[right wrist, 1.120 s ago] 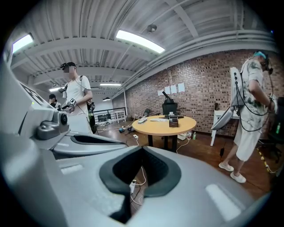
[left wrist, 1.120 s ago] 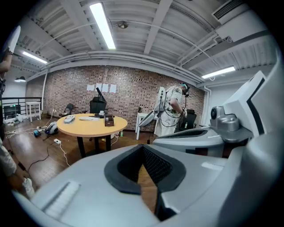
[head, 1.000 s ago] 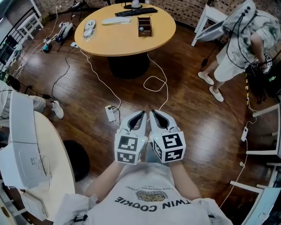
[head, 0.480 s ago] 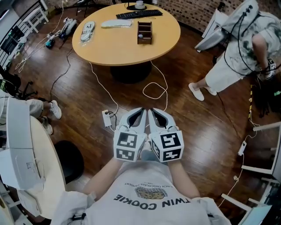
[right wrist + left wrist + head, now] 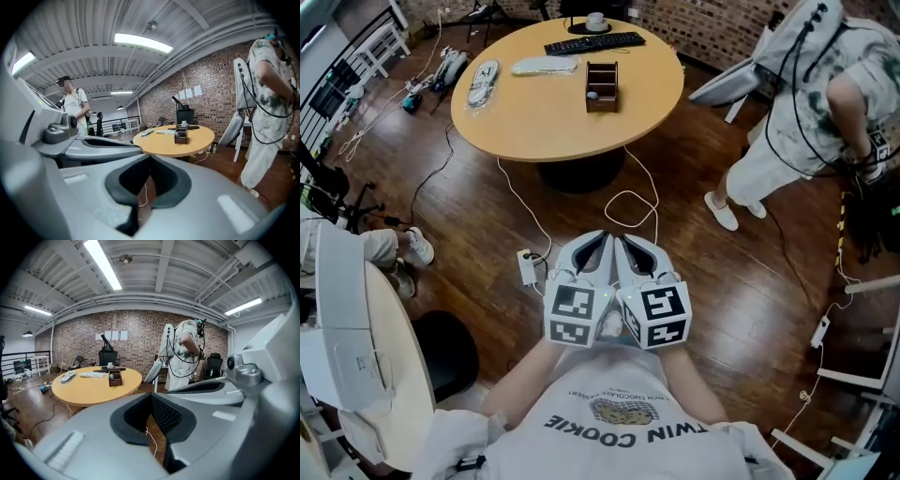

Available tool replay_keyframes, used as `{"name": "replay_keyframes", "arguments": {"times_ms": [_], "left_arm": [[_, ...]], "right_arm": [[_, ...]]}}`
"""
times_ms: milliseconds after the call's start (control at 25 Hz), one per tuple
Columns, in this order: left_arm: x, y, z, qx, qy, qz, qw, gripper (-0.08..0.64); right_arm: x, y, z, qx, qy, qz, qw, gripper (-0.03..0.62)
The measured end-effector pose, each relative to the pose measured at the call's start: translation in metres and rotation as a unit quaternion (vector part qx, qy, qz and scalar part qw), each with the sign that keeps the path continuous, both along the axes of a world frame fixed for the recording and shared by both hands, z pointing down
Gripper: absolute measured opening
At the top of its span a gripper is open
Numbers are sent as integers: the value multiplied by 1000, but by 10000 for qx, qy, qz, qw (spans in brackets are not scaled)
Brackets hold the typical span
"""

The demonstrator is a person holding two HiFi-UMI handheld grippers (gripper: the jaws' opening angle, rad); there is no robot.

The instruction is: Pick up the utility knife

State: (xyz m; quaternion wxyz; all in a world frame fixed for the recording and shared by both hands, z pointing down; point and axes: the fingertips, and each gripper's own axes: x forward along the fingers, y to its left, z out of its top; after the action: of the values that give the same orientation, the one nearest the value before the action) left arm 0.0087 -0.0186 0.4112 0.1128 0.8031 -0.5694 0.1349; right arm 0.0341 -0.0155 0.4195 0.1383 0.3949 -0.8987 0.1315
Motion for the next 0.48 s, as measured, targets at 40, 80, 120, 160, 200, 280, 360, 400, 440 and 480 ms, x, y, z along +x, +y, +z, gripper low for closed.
{"name": "replay_keyframes", "arguments": {"times_ms": [40,80,120,160,200,280,360,400,440,480], "left_arm": [[0,-4,-1,12,-13,-11,10000,6],[-1,-9,-1,26,-32,-27,10000,6],[-2,-13,-2,43,-53,-47,10000,6],[-3,-17,-2,61,-64,-67,9999,6],[-3,-20,-3,76,-60,-87,9999,6],[-5,-28,-2,87,-30,-112,9999,6],[-7,-36,1,75,-8,-113,9999,6],[-9,-41,2,63,-1,-109,9999,6],[-10,-46,4,51,6,-105,9999,6],[-11,-52,6,39,14,-101,9999,6]], "right_arm": [[0,-4,0,6,-10,-14,10000,3],[-1,-9,-1,9,-13,-28,10000,3],[-1,-13,-1,9,-8,-41,10000,3],[-1,-17,-1,10,2,-55,10000,3],[-2,-21,-1,19,15,-70,10000,3],[-4,-29,-1,40,41,-95,9999,3],[-5,-39,0,51,67,-95,9999,3],[-6,-45,1,57,83,-89,9999,3],[-7,-51,2,60,96,-83,9999,3],[-8,-58,3,61,105,-77,9999,3]]}}
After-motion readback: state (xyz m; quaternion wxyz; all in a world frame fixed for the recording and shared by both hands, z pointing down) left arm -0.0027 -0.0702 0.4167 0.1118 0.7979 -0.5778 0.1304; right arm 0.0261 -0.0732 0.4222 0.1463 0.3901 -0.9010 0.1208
